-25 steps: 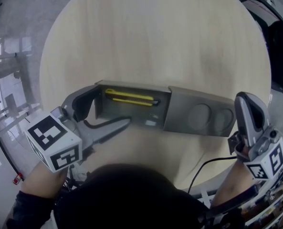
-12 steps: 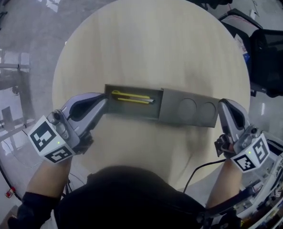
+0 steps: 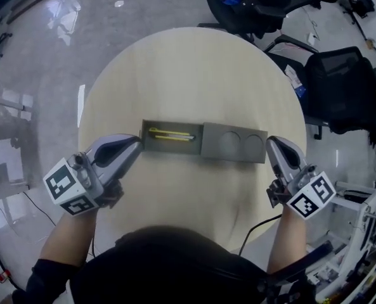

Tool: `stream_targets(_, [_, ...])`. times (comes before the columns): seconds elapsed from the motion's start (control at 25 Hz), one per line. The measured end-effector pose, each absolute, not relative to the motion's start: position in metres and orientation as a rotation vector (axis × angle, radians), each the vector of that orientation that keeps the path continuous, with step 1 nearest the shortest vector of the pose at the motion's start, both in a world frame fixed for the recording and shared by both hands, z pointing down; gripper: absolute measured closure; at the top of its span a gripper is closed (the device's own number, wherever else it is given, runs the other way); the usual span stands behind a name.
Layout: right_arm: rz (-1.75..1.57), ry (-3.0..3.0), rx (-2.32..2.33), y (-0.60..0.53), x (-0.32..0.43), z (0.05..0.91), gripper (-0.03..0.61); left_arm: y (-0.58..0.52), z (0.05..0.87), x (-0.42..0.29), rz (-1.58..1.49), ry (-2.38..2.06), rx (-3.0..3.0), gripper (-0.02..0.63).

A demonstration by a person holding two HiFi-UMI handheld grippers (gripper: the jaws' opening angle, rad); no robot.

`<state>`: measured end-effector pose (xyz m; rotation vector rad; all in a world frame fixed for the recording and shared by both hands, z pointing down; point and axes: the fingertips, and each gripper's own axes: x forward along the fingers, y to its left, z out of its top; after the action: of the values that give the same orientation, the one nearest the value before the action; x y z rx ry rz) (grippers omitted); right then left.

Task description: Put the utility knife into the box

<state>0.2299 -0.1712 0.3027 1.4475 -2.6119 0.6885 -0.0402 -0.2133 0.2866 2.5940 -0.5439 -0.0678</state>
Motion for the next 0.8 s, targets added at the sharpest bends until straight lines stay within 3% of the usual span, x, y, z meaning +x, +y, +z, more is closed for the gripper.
stream_targets(0.8, [0.545,-2.583,1.637,-0.083,0.124,0.195,0.563,-0.14,0.171,-0.185,-0.228,-0.546,2.734,0.615])
